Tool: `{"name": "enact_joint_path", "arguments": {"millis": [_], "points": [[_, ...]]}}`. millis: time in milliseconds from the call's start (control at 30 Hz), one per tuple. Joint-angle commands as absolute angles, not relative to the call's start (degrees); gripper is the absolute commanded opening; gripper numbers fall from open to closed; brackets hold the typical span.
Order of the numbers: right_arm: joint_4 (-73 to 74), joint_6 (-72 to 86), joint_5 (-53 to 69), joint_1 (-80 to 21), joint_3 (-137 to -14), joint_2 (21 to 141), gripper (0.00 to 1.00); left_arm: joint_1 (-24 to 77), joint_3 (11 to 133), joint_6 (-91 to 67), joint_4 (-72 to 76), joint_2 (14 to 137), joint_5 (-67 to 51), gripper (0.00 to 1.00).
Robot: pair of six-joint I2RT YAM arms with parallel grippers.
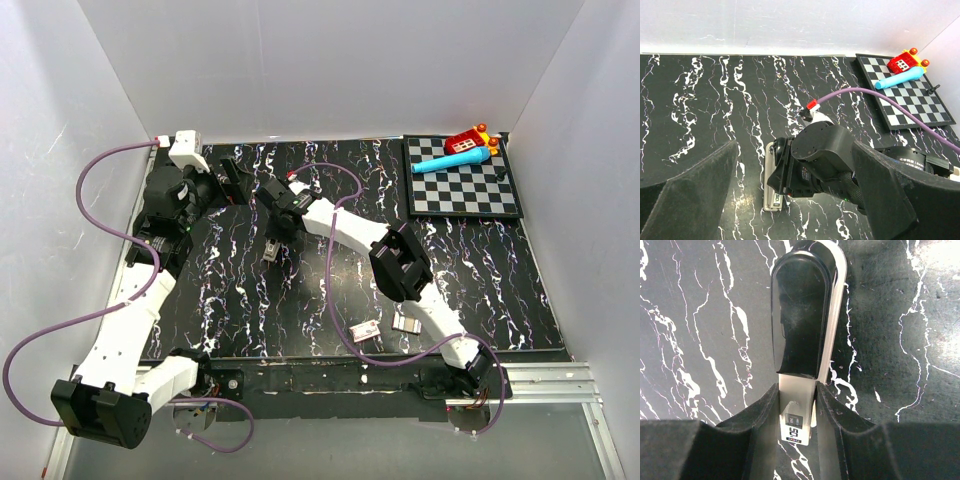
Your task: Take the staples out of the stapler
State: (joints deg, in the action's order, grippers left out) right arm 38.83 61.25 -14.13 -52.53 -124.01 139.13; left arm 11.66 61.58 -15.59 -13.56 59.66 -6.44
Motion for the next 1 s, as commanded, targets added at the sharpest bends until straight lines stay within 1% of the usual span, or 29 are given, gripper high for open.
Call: {"name": "enact_joint_path", "arguments": {"millis": [0, 67, 600, 733, 867, 967], "points": [[36.5, 60.6, -14.2, -52.6, -127.4, 139.1, 0.27, 11.2, 62.8, -15.6, -14.3, 59.2, -6.9, 0.98], [36.6, 60.4, -14.2, -52.6, -127.3, 139.0, 0.32, 11.2, 62.8, -15.6, -14.2, 59.5, -7.3, 0.98], [35.2, 57.7, -13.7, -52.6, -126.4, 132.3, 0.57, 10.6, 62.6, -15.6, -14.2, 59.8, -7.9, 0.98], [35.3, 54.6, -16.4, -52.4, -121.0, 126.1, 0.62, 10.6, 62.6, -15.6, -14.0, 59.4, -8.3, 0.98], [33.6, 49.4, -19.5, -51.6, -111.0, 116.2, 0.65, 10.6, 62.5, -15.6, -13.6, 58.8, -9.6, 0.98], [34.2, 43.2, -19.1, -50.3, -105.2, 109.9, 0.68, 10.5, 62.3, -15.6, -13.4, 59.0, -9.3, 0.98]]}}
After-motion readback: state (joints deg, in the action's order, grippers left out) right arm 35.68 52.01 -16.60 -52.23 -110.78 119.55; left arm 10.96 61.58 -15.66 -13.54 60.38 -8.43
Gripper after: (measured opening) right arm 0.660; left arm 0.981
